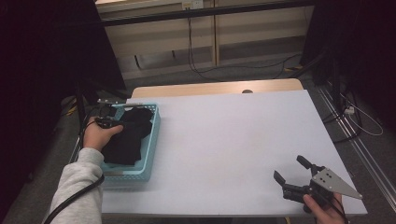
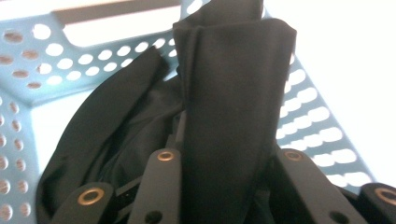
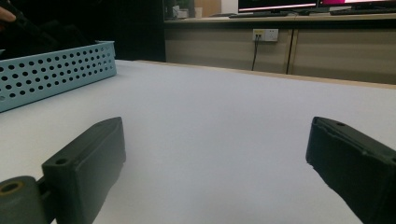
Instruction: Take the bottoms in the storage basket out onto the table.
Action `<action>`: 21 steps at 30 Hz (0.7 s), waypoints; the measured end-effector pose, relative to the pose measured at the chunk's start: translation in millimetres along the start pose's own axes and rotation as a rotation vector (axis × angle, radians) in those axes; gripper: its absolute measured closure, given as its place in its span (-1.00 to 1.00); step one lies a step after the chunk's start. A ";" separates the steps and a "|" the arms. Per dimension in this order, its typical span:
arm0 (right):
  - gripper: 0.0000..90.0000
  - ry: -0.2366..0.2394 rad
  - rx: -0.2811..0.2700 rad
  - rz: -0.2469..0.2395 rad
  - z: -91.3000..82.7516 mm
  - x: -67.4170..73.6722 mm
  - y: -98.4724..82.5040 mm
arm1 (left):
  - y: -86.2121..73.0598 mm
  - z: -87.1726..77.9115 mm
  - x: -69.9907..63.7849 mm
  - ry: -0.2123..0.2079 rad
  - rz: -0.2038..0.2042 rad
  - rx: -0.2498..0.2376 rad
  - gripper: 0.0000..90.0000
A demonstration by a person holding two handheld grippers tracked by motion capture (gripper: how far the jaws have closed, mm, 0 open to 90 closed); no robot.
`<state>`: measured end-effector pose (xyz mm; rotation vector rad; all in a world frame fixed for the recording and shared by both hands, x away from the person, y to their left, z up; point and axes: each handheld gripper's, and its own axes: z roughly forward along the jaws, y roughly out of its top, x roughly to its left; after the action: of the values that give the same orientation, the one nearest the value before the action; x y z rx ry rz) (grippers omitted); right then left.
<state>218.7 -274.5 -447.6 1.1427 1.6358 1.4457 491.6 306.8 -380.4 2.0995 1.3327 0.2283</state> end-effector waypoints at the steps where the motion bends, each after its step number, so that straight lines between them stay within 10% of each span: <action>1: -0.90 -0.001 0.000 -0.001 0.0 -0.2 0.0 | -3.8 4.2 2.6 0.012 0.002 0.002 0.57; 7: -0.90 -0.003 -0.001 0.010 0.2 -0.6 -0.3 | -18.3 20.1 16.3 0.064 0.086 -0.021 -0.19; 21: -0.90 0.009 -0.007 0.019 -1.4 -1.0 -0.4 | -29.3 49.0 10.6 0.067 0.084 0.071 -0.90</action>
<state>217.7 -276.0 -447.9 1.1525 1.6289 1.4695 497.1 304.0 -438.1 2.2278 1.3096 0.2936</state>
